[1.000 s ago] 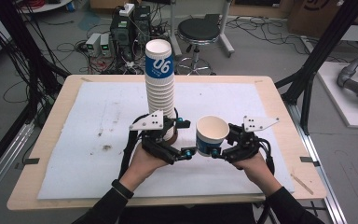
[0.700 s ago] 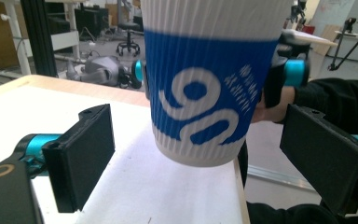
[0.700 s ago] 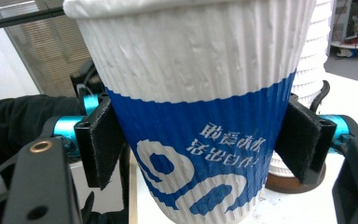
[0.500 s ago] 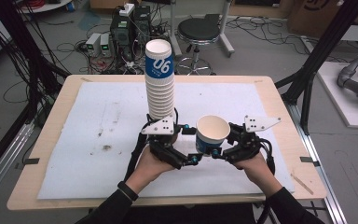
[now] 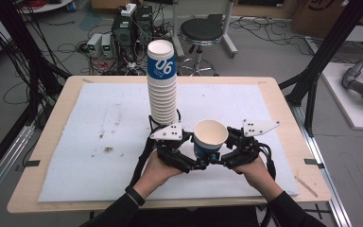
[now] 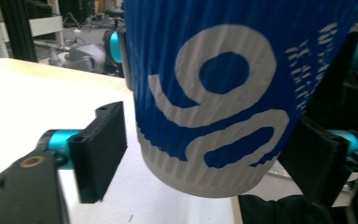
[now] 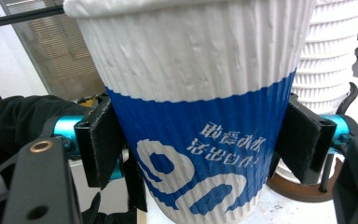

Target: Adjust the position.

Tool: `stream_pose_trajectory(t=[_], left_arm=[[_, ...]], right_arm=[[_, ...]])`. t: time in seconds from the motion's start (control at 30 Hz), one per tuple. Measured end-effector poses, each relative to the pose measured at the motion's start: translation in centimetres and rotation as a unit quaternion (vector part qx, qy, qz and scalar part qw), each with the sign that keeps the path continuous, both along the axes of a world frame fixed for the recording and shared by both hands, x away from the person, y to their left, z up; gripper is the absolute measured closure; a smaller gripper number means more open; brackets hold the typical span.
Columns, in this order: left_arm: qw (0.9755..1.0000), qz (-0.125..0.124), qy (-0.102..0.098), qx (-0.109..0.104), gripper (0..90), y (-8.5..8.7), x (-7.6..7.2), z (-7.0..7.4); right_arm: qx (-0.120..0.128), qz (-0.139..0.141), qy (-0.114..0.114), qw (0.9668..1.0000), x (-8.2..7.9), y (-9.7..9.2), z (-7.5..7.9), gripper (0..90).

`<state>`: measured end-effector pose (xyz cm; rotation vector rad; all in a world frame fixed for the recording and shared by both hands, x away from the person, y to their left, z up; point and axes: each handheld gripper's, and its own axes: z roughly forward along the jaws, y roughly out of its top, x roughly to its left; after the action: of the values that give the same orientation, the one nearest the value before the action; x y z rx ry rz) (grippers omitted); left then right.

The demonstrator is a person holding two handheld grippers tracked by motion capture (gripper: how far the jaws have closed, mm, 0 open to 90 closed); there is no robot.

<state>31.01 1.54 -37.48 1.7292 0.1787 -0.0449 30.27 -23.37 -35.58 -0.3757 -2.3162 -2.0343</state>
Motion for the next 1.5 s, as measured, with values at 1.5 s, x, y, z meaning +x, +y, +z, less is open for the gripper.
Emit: stream_pose_trajectory(t=[1.5], left_arm=[[0.9997,-0.014,0.002,-0.022,26.1,-0.37,-0.23,-0.03]], right_arm=[[0.003,-0.006,-0.018,0.9998,-0.47,0.55,0.40,20.1]])
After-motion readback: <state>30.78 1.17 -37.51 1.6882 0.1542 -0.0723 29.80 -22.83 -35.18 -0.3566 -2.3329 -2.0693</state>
